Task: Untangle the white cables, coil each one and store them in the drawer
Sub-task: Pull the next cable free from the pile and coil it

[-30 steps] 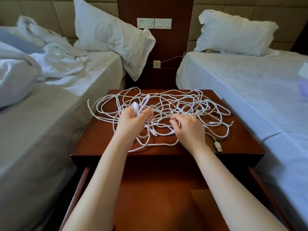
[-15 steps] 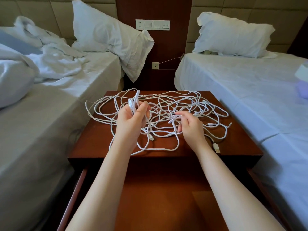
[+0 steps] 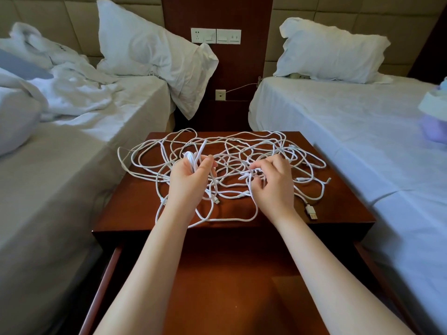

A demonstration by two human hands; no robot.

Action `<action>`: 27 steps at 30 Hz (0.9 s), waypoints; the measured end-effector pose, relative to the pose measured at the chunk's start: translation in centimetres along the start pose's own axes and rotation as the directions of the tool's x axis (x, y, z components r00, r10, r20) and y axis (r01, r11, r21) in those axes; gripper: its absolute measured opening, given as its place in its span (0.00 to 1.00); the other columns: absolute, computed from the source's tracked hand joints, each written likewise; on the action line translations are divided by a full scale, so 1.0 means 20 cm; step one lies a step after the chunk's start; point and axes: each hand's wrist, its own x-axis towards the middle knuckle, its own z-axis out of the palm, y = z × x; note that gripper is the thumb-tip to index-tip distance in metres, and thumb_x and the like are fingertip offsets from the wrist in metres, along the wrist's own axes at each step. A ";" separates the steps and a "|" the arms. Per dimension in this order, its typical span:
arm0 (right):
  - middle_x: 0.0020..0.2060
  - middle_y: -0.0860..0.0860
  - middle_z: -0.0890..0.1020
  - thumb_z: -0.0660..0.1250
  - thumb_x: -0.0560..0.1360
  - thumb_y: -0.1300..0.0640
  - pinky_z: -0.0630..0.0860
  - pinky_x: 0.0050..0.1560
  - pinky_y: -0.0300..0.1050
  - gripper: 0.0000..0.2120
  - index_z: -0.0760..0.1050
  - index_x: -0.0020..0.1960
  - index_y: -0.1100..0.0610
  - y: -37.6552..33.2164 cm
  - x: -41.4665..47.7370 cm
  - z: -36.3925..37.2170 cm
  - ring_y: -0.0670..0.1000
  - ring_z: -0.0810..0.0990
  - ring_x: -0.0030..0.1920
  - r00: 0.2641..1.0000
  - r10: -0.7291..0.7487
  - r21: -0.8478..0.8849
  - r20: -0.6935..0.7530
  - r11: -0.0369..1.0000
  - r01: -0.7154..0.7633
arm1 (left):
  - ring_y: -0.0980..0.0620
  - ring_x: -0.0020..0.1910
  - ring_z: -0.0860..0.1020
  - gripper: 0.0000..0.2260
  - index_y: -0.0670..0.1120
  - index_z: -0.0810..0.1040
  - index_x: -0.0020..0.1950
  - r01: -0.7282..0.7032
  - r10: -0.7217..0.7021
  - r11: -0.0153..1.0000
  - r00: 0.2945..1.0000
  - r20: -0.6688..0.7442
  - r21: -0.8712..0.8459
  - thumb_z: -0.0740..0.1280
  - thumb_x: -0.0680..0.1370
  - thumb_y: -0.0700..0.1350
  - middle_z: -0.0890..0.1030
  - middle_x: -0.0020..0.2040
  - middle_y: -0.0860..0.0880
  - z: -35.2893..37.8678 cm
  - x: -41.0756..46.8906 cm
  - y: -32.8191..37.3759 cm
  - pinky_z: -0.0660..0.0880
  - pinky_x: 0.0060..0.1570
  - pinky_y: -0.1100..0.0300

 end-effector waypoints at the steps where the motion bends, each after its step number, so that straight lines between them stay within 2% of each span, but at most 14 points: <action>1: 0.44 0.51 0.76 0.61 0.70 0.62 0.64 0.40 0.31 0.10 0.80 0.48 0.57 0.00 -0.01 0.01 0.48 0.69 0.48 0.998 -0.045 -0.015 0.032 0.999 0.046 | 0.59 0.25 0.69 0.10 0.44 0.79 0.42 0.003 -0.003 1.000 1.000 -0.003 -0.002 0.64 0.80 0.45 0.72 0.28 0.51 0.00 0.00 -0.01 0.67 0.32 0.64; 3: 0.42 0.50 0.78 0.62 0.71 0.60 0.66 0.40 0.35 0.09 0.80 0.47 0.57 0.01 0.00 0.02 0.48 0.70 0.46 0.989 -0.096 -0.052 0.115 0.993 0.103 | 0.59 0.26 0.69 0.09 0.44 0.79 0.42 0.004 -0.004 1.000 1.000 -0.004 0.000 0.64 0.80 0.45 0.72 0.28 0.50 0.00 0.01 -0.01 0.67 0.32 0.64; 7: 0.39 0.47 0.81 0.64 0.76 0.56 0.63 0.41 0.31 0.08 0.81 0.44 0.56 0.01 0.00 0.03 0.46 0.69 0.44 0.982 -0.102 -0.054 0.160 0.992 0.112 | 0.58 0.24 0.68 0.12 0.37 0.79 0.45 0.001 -0.001 1.000 1.000 -0.003 0.013 0.64 0.80 0.45 0.71 0.28 0.48 0.00 0.01 -0.02 0.66 0.30 0.65; 10: 0.38 0.45 0.77 0.63 0.79 0.59 0.69 0.39 0.40 0.07 0.78 0.46 0.58 0.00 0.01 0.01 0.47 0.70 0.43 0.993 -0.018 0.012 0.115 1.000 0.017 | 0.55 0.26 0.66 0.16 0.30 0.76 0.48 -0.007 0.007 1.000 1.000 0.007 0.025 0.64 0.80 0.46 0.70 0.31 0.43 0.00 0.02 -0.03 0.65 0.29 0.63; 14: 0.40 0.47 0.77 0.58 0.82 0.58 0.69 0.35 0.37 0.06 0.72 0.50 0.57 -0.01 0.02 -0.02 0.48 0.75 0.41 0.992 0.117 0.092 0.046 0.988 -0.121 | 0.50 0.28 0.65 0.17 0.30 0.76 0.49 -0.038 0.038 0.997 0.999 0.000 0.066 0.64 0.80 0.46 0.71 0.33 0.43 0.02 0.01 -0.03 0.64 0.29 0.61; 18: 0.42 0.50 0.79 0.56 0.82 0.56 0.72 0.37 0.40 0.05 0.68 0.48 0.53 -0.01 0.02 -0.02 0.50 0.77 0.43 0.980 0.189 0.175 0.054 0.965 -0.196 | 0.56 0.25 0.67 0.14 0.36 0.79 0.45 -0.032 0.029 0.993 0.999 0.028 0.115 0.64 0.80 0.46 0.71 0.28 0.48 0.04 -0.01 -0.02 0.66 0.29 0.63; 21: 0.41 0.46 0.75 0.60 0.81 0.56 0.66 0.41 0.28 0.05 0.73 0.47 0.56 -0.02 0.01 -0.03 0.48 0.72 0.44 0.985 0.165 0.174 -0.056 0.973 -0.153 | 0.52 0.27 0.68 0.15 0.35 0.79 0.46 -0.034 0.034 0.992 0.999 0.009 0.118 0.64 0.79 0.47 0.72 0.30 0.46 0.04 -0.01 -0.03 0.66 0.29 0.62; 23: 0.39 0.40 0.72 0.64 0.79 0.55 0.65 0.44 0.25 0.07 0.78 0.47 0.58 -0.01 0.01 -0.05 0.46 0.71 0.47 0.989 0.114 0.159 -0.089 0.982 -0.099 | 0.49 0.30 0.67 0.17 0.32 0.78 0.50 -0.039 0.042 0.994 0.999 -0.027 0.107 0.64 0.79 0.48 0.72 0.32 0.43 0.03 0.01 -0.03 0.66 0.30 0.61; 25: 0.38 0.36 0.73 0.67 0.77 0.54 0.67 0.45 0.30 0.08 0.82 0.47 0.57 -0.01 0.01 -0.06 0.45 0.71 0.48 0.993 0.075 0.166 -0.094 0.984 -0.059 | 0.53 0.27 0.66 0.17 0.32 0.77 0.49 -0.044 0.050 0.993 0.997 -0.050 0.111 0.64 0.79 0.48 0.70 0.30 0.44 0.02 0.02 -0.04 0.65 0.28 0.64; 27: 0.38 0.37 0.75 0.67 0.76 0.54 0.70 0.45 0.40 0.08 0.83 0.48 0.56 -0.03 0.02 -0.07 0.44 0.70 0.46 0.989 0.051 0.155 -0.138 0.988 -0.029 | 0.57 0.24 0.65 0.16 0.32 0.77 0.48 -0.022 0.027 0.992 0.999 -0.037 0.126 0.64 0.80 0.47 0.69 0.28 0.47 0.01 0.02 -0.04 0.64 0.26 0.67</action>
